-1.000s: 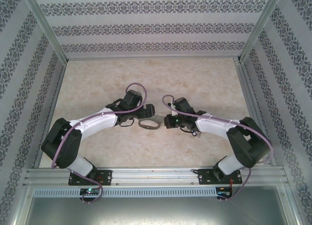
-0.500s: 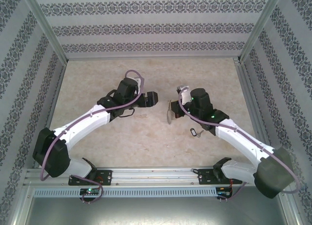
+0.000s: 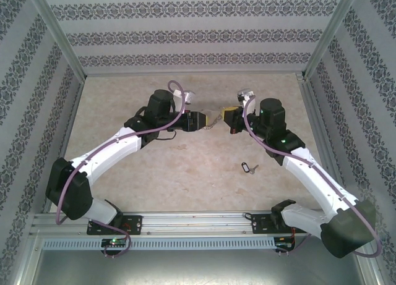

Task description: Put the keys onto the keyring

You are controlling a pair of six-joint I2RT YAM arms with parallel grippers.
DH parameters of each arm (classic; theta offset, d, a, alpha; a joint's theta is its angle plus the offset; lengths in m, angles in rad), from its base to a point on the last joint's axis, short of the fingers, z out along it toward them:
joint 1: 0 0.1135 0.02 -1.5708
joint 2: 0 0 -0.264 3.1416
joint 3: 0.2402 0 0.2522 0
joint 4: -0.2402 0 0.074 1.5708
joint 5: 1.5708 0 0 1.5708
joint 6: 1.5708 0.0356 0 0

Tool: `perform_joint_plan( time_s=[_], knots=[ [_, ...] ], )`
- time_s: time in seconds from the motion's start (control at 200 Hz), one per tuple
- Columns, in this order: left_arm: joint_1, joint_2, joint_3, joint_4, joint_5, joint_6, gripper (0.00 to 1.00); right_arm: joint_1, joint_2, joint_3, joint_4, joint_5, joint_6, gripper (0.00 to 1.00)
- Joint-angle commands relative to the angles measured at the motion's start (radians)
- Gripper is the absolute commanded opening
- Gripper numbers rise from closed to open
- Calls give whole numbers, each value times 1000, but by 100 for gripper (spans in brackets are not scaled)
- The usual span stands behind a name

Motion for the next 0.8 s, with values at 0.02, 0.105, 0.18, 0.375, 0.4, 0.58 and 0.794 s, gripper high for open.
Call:
perform_joint_plan(
  time_s=[0.02, 0.105, 0.18, 0.375, 0.4, 0.58, 0.794],
  knots=[
    [14, -5, 44, 60, 41, 63, 47, -12, 28, 38, 66, -113, 47, 0],
    [18, -19, 44, 58, 32, 84, 48, -12, 46, 39, 75, -146, 61, 0],
    [21, -41, 37, 71, 34, 95, 49, -12, 46, 36, 85, -161, 66, 0],
    [27, -77, 25, 85, 2, 112, 53, -9, 39, 21, 96, -192, 84, 0],
    [28, -77, 27, 85, 2, 114, 54, -11, 38, 19, 99, -196, 87, 0],
    [35, -57, 50, 90, 40, 115, 57, -5, 47, 11, 124, -220, 110, 0],
    [45, -25, 44, 196, 132, 46, 58, 11, 58, 13, 157, -243, 139, 0]
  ],
)
